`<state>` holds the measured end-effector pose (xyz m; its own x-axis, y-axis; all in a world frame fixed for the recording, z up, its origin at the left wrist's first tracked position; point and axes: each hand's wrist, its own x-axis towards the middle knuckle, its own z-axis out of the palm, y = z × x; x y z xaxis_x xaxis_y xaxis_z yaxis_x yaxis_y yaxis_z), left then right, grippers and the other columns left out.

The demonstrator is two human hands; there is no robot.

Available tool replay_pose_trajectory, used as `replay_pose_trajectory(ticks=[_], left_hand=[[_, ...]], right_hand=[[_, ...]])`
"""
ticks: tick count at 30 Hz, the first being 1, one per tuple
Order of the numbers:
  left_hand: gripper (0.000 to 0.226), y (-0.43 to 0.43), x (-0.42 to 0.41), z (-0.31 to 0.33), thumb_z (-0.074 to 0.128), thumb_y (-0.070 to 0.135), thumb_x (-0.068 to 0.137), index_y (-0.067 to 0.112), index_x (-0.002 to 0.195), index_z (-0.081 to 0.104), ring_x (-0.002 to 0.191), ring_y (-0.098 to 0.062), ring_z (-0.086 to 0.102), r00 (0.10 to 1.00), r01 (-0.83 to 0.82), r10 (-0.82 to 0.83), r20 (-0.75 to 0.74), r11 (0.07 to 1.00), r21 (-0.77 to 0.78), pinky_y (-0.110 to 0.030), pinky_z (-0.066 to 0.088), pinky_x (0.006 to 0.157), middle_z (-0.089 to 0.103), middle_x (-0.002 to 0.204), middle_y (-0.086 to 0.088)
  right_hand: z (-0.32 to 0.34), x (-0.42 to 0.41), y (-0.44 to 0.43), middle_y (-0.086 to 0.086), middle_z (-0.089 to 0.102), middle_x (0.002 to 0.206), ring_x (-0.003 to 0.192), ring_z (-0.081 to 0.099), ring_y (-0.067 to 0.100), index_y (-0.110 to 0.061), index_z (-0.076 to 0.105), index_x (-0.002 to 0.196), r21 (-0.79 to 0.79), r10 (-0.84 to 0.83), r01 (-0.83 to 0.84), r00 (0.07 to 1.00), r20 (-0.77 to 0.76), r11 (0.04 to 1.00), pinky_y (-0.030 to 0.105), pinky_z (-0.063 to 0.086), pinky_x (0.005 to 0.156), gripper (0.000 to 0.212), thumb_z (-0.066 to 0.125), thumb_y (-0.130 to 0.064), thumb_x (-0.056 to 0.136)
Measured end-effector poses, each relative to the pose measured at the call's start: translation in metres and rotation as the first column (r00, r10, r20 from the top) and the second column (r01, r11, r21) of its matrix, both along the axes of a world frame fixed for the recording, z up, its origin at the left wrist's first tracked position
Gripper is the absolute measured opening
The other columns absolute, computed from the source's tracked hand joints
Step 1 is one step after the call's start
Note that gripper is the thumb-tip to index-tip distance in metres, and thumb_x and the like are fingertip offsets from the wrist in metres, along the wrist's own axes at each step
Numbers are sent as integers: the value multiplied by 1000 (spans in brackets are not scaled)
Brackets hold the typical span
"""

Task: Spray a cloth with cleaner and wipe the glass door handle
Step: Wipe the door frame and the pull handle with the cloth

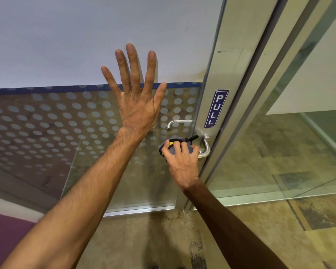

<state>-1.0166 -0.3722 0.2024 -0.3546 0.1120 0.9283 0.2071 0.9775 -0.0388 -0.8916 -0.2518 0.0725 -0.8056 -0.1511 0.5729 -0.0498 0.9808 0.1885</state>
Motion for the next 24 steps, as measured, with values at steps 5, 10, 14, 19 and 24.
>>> replay_pose_trajectory(ticks=[5, 10, 14, 19, 24], left_hand=[[68, 0, 0, 0, 34, 59, 107, 19, 161, 30, 150, -47, 21, 1000, -15, 15, 4, 1000, -2, -58, -18, 124, 30, 161, -27], [67, 0, -1, -1, 36, 59, 106, 19, 161, 30, 150, -47, 22, 1000, -7, 7, -1, 1000, 5, -59, -16, 125, 29, 161, -27], [67, 0, -1, -1, 31, 60, 107, 21, 161, 27, 150, -46, 20, 1000, 10, -10, 7, 1000, 9, -59, -16, 124, 18, 162, -22], [67, 0, -2, -2, 33, 60, 107, 21, 161, 25, 151, -46, 19, 1000, 21, -21, 11, 1000, 13, -59, -17, 124, 17, 162, -21], [67, 0, -2, -3, 34, 59, 108, 23, 162, 19, 151, -45, 18, 1000, 24, -24, 4, 1000, 12, -58, -18, 125, 16, 163, -21]], right_hand=[[5, 7, 14, 13, 64, 91, 78, 61, 30, -15, 64, 128, 77, 119, -117, 993, -13, 990, 49, 52, 72, 59, 27, 9, 89], [8, 10, 26, 20, 72, 97, 82, 70, 34, -16, 73, 120, 113, 238, -231, 970, -45, 966, 50, 56, 75, 49, 38, 6, 94], [2, 11, 36, 24, 72, 106, 95, 72, 38, -15, 68, 124, 147, 297, -291, 955, -20, 945, 55, 56, 81, 56, 19, 2, 106], [-2, 13, 47, 27, 70, 114, 108, 68, 40, -14, 56, 134, 195, 346, -347, 937, 43, 917, 57, 50, 89, 46, 38, 1, 93], [0, 17, 60, 24, 74, 113, 109, 72, 39, -13, 69, 123, 214, 396, -382, 918, -26, 899, 59, 56, 88, 27, 60, -2, 100]])
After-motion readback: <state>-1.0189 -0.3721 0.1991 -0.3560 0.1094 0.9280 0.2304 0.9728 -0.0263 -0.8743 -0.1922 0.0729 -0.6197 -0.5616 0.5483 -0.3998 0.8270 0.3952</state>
